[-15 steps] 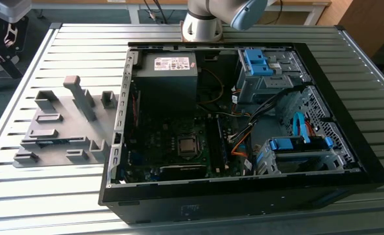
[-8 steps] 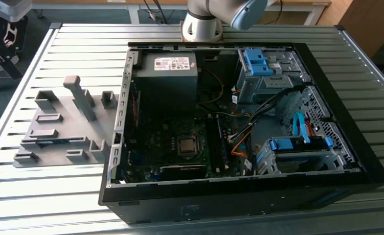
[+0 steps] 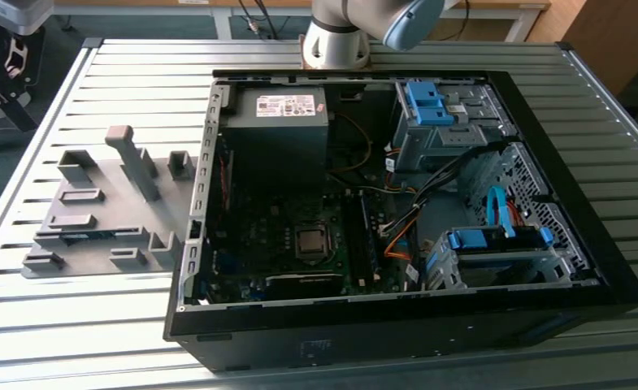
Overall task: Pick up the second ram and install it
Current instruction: 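Pick up the second ram and move it above second insertion slot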
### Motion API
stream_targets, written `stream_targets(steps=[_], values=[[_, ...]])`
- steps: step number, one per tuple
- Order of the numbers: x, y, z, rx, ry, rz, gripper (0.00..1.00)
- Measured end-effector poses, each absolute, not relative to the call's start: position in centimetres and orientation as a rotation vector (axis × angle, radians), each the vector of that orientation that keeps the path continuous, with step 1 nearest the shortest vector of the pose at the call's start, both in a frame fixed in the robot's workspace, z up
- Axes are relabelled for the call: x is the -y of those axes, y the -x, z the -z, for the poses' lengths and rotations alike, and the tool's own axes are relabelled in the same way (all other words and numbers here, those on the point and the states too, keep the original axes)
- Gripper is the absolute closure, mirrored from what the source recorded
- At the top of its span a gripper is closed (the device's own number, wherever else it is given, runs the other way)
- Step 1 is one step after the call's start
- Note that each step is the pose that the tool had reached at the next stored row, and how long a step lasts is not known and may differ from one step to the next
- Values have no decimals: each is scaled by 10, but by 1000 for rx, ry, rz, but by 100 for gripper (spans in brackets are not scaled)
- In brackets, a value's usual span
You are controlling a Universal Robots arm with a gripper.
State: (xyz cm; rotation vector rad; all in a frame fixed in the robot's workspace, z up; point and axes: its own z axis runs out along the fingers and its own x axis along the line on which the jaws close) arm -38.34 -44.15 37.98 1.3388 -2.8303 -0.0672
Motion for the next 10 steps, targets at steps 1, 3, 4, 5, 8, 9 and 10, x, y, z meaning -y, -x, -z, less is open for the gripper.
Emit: stream_targets(steps=[1,3,4,5,8,9,10], values=[[441,383,-380,2828,-1344,67,89],[442,383,-380,2823,-1353,67,89],[442,384,-380,2821,-1358,67,89],[442,384,-380,2818,-1363,67,89],[442,384,-380,2811,-1378,67,89],[442,384,-380,2808,-1383,67,89],[442,384,-380,2806,-1388,67,89]])
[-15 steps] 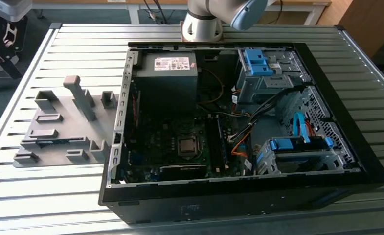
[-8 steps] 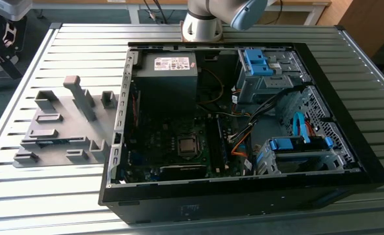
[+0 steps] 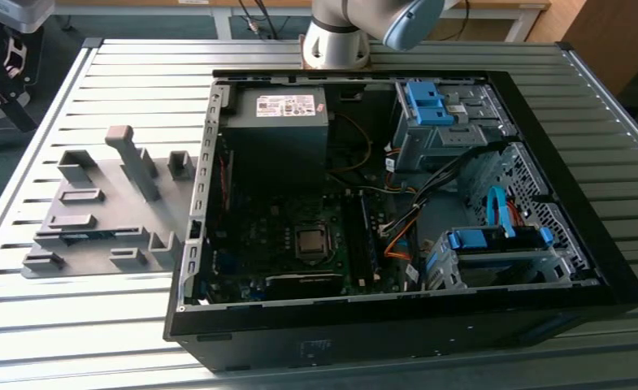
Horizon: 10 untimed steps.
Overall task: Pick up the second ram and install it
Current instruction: 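Pick up the second ram and move it above second insertion slot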
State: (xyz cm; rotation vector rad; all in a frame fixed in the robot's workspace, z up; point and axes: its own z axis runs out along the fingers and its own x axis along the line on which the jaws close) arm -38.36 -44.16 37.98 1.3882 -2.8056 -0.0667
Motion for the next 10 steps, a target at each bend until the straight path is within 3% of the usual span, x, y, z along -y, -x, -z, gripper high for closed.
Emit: stream_targets(steps=[10], values=[[442,384,-380,2778,-1440,67,89]])
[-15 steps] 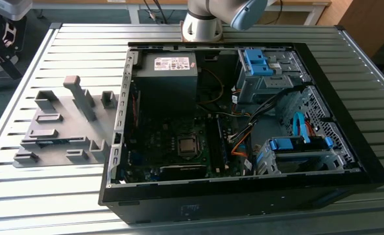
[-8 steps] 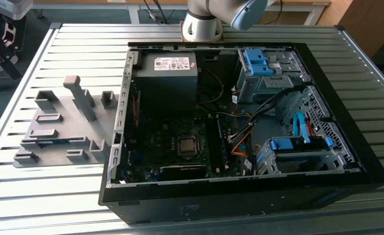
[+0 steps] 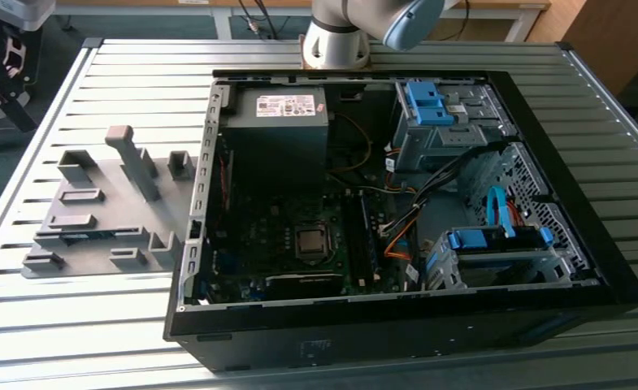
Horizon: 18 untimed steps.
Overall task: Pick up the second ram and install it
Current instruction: 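Pick up the second ram and move it above second insertion slot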
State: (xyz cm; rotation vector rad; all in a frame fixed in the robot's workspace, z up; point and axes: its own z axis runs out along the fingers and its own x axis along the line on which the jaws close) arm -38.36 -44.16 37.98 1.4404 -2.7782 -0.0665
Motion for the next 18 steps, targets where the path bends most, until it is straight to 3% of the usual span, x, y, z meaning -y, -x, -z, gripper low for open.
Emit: stream_targets(steps=[18], values=[[442,384,-380,2728,-1530,66,89]])
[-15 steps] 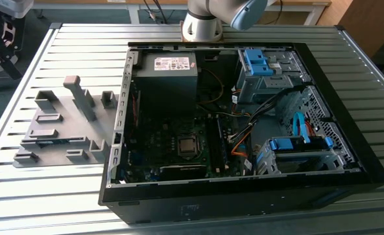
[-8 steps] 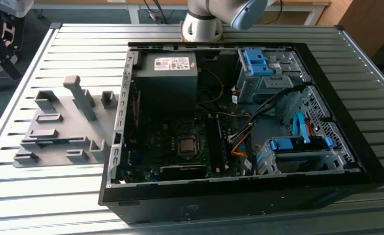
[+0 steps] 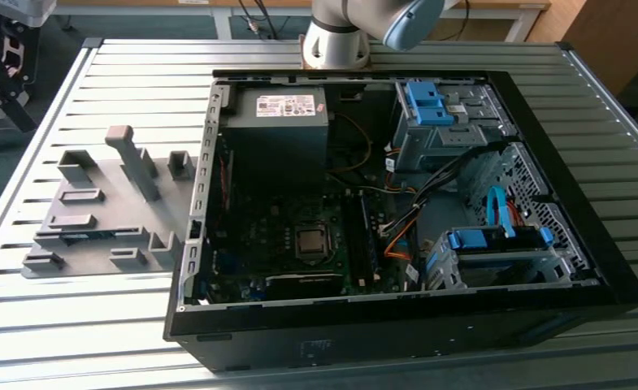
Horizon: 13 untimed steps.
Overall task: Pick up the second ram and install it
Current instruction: 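Pick up the second ram and move it above second insertion slot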
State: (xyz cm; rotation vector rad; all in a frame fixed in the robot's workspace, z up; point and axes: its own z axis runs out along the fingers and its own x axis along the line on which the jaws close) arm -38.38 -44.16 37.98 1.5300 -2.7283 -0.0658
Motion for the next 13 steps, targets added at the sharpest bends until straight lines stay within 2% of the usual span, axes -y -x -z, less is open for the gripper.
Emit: stream_targets(steps=[13], values=[[442,384,-380,2696,-1584,65,89]])
